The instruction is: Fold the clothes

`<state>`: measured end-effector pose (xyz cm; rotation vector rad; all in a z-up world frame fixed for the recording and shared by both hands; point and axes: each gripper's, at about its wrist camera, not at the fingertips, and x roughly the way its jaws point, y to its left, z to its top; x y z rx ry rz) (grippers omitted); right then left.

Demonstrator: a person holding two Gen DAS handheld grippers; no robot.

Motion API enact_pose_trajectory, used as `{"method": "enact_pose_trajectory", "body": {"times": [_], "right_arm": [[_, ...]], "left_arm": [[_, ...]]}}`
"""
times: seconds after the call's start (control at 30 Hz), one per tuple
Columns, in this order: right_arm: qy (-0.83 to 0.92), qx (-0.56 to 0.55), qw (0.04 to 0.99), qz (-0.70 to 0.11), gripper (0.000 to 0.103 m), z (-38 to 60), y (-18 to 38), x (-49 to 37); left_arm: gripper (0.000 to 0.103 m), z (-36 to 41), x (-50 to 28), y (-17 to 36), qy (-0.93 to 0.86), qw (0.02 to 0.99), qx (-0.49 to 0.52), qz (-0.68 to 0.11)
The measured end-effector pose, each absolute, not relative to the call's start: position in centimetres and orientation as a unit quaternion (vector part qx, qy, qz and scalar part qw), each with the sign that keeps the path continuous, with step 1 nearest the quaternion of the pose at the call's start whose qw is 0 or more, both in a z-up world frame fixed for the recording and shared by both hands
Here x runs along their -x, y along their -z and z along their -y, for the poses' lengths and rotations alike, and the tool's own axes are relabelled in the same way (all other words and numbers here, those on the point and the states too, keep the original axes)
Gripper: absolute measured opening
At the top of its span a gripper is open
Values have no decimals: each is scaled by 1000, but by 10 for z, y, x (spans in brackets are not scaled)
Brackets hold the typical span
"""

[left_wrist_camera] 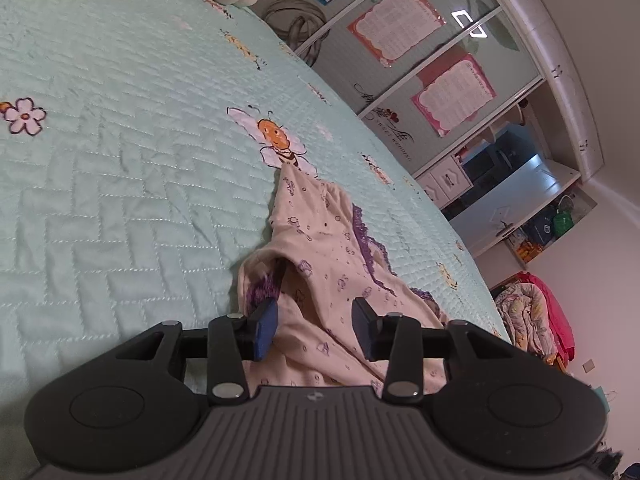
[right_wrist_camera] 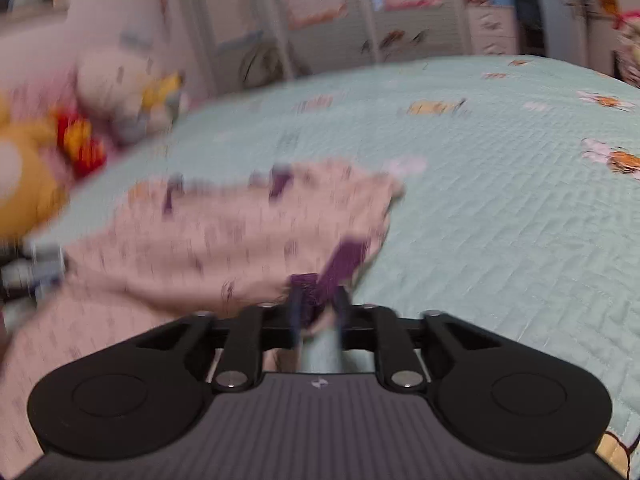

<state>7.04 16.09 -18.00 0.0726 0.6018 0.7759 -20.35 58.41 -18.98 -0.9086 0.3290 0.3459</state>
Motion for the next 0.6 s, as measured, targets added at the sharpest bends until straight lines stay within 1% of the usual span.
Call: {"method": "enact_pose_trajectory", "body": {"times": [0.03,0.07,0.13,0.17,0.27,0.37,0.47,0.53,0.6], "right_arm": [[-374,-44,884,-276,34,-161,172,-70],[-376,-51,887,-263,46,-161,164,-69],[-387,-39,886,-251,55,-171,151,-70],[-393,-24,885,-250,56,-179,148,-73],[-406,8,877,-256,56,-199,145,-88],[-436,17,854,-284,56,-222,150,-105],[-468,76,833,-285,56,-254,155,-102],[-478,128,819,-290,54,-276,163,-100],[-476,167,807,-307,25,-292,173,-102]], "left_arm": [[47,-582,207,190,-165,871,436,-156],[48,-581,210,191,-164,871,437,-155],[48,-577,216,194,-164,869,441,-152],[48,-576,218,196,-164,868,444,-150],[48,-571,223,200,-163,870,443,-144],[48,-564,223,198,-157,884,418,-141],[52,-555,223,195,-150,898,390,-139],[52,-551,219,196,-149,904,372,-147],[52,-550,217,199,-143,905,370,-152]]}}
